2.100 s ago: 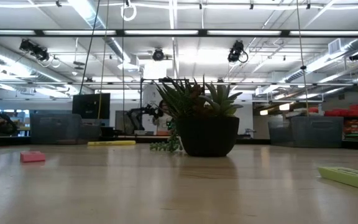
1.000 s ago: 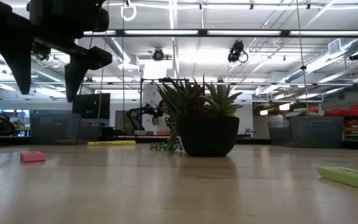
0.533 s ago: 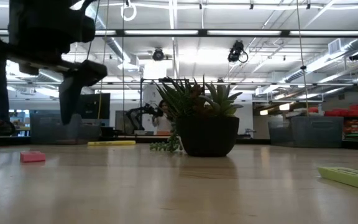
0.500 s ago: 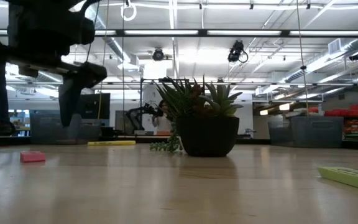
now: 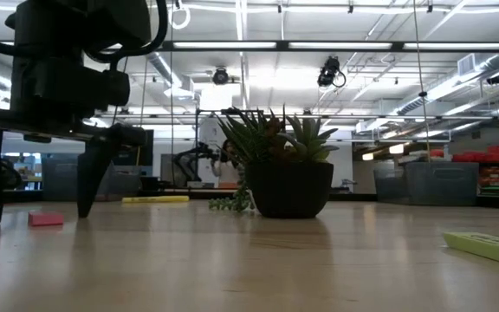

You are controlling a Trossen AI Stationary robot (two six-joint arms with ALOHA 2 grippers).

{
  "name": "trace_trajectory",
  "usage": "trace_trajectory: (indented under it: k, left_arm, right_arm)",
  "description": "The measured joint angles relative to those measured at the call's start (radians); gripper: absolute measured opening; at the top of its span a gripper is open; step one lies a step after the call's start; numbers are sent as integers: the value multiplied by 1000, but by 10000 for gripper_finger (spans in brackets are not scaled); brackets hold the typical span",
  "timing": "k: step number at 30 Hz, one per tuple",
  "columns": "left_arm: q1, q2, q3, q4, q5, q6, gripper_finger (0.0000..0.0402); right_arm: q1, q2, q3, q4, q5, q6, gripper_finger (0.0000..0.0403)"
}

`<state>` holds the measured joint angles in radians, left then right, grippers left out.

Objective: Sort crayons/erasers/pens/pencils in bins
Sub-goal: Put the pink eraser into the top right black bin

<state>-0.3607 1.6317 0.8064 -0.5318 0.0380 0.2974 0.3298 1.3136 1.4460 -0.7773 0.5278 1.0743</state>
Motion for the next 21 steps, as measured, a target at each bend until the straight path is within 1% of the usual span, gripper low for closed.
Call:
trace_trajectory:
  k: [3, 6, 15, 21]
  left_arm:
    - [4, 3, -1, 7, 1, 2, 313]
    - [4, 4, -2, 16, 0, 2, 299]
    - [5, 7, -2, 42, 1, 3, 206]
    - [5, 8, -2, 53, 16, 2, 164]
  right_arm:
    - [0, 0, 0, 0, 0, 8, 129]
    - [0, 0, 0, 0, 0, 10, 129]
    - [0, 0, 0, 0, 0, 7, 129]
    - [0, 0, 0, -2, 0, 7, 129]
